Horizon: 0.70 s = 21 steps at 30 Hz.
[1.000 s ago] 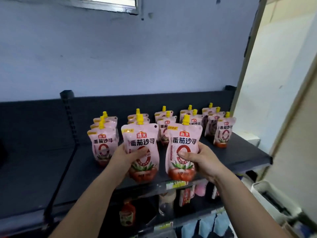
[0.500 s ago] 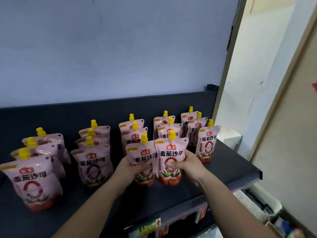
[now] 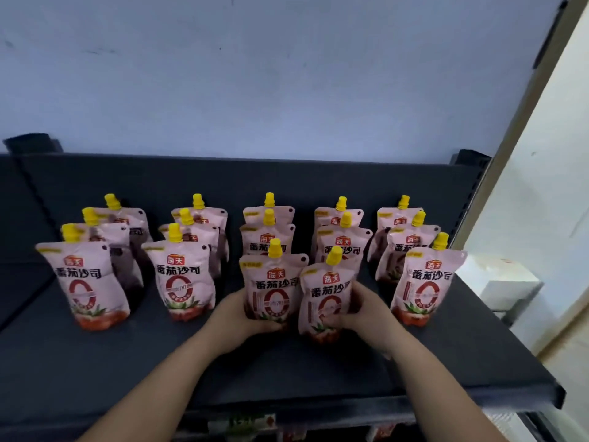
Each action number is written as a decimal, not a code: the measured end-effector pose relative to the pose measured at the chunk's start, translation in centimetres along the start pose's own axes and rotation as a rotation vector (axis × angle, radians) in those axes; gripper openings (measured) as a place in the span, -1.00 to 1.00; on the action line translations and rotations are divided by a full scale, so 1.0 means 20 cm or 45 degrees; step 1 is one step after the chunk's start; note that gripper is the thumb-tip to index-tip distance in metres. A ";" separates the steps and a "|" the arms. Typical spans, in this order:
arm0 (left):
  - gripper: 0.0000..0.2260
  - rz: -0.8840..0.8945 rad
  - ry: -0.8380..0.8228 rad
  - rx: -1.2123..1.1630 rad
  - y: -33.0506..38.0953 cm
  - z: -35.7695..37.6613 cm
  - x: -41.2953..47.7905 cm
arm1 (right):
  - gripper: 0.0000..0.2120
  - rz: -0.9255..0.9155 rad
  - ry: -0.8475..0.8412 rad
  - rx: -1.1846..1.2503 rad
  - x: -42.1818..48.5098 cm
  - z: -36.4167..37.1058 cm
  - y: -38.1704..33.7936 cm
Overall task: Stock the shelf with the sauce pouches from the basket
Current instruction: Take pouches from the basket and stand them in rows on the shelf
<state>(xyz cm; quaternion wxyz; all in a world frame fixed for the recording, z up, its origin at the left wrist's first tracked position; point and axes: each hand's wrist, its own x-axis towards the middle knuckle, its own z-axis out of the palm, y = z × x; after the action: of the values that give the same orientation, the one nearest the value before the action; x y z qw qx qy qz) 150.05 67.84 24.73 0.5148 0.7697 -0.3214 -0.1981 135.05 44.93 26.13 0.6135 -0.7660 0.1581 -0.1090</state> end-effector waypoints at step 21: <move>-0.43 0.004 0.028 -0.023 -0.02 -0.05 0.04 | -0.58 -0.032 0.384 -0.071 0.01 -0.02 0.07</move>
<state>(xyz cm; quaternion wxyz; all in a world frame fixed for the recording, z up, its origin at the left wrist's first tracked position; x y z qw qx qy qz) 151.39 68.17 24.76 0.5254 0.7667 -0.3153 -0.1917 134.92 44.19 24.84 0.5597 -0.7597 0.2419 -0.2261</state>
